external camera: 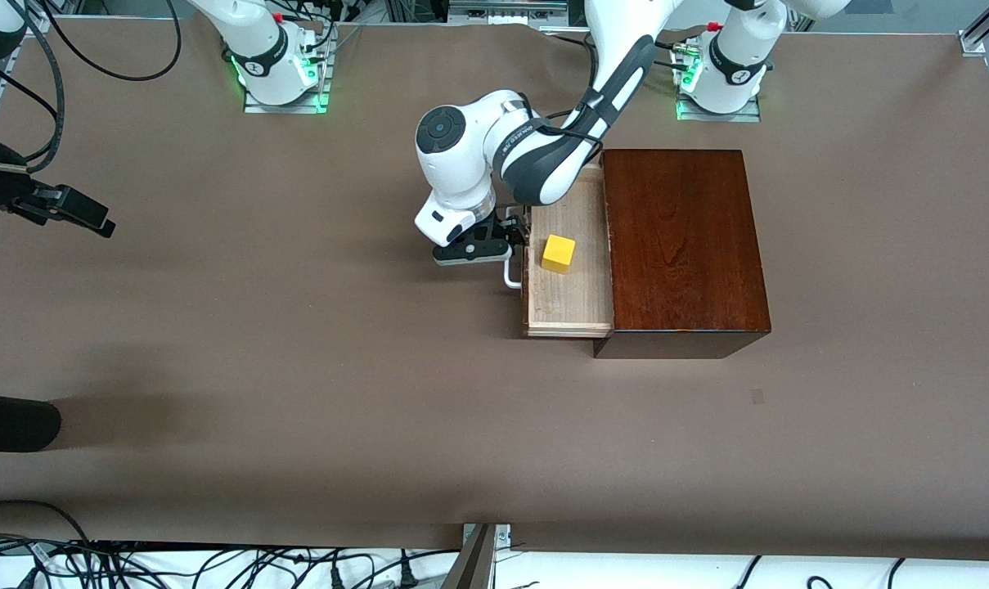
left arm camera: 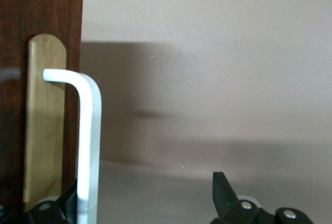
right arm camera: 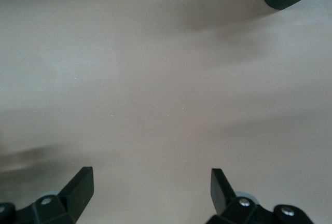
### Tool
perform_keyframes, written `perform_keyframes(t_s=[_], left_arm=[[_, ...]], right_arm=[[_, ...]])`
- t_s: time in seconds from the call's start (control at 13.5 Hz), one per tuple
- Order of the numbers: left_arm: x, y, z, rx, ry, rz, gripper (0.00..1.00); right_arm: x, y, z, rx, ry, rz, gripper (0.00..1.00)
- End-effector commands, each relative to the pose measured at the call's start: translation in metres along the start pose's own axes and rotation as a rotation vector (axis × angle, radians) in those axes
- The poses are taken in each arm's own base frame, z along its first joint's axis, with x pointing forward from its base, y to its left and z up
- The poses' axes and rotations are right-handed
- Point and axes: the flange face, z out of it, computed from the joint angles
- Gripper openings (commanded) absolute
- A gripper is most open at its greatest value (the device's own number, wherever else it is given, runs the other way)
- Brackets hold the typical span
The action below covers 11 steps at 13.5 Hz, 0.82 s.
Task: Open drawer, take yellow block, close drawer
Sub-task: 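Pull the drawer handle outward with the left gripper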
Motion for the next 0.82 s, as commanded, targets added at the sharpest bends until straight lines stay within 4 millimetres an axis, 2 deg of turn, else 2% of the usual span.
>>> perform_keyframes(t_s=[0.0,0.3,0.45,0.52,0.67,0.74], left_arm=[[-0.011,0.009,-0.039,-0.049,-0.029,-0.034,1.00],[-0.014,-0.006,-0.055,0.016,-0.069,-0.009,1.00],[-0.010,-0.015,-0.070,0.019,-0.074,-0.006,1.00],[-0.012,-0.019,-0.086,0.015,-0.084,-0.008,1.00],[-0.012,-0.037,-0.130,-0.011,-0.103,-0.012,1.00],[-0.008,-0.051,-0.152,-0.022,-0.107,-0.025,1.00]], right_arm=[[0.001,-0.002,-0.006,0.015,0.001,0.012,1.00],[0.001,-0.002,-0.006,0.015,0.001,0.012,1.00],[0.001,-0.002,-0.006,0.015,0.001,0.012,1.00],[0.001,-0.004,-0.006,0.015,0.001,0.009,1.00],[0.000,-0.008,-0.006,0.017,-0.002,0.000,1.00],[-0.003,-0.020,-0.007,0.019,-0.001,-0.020,1.00]])
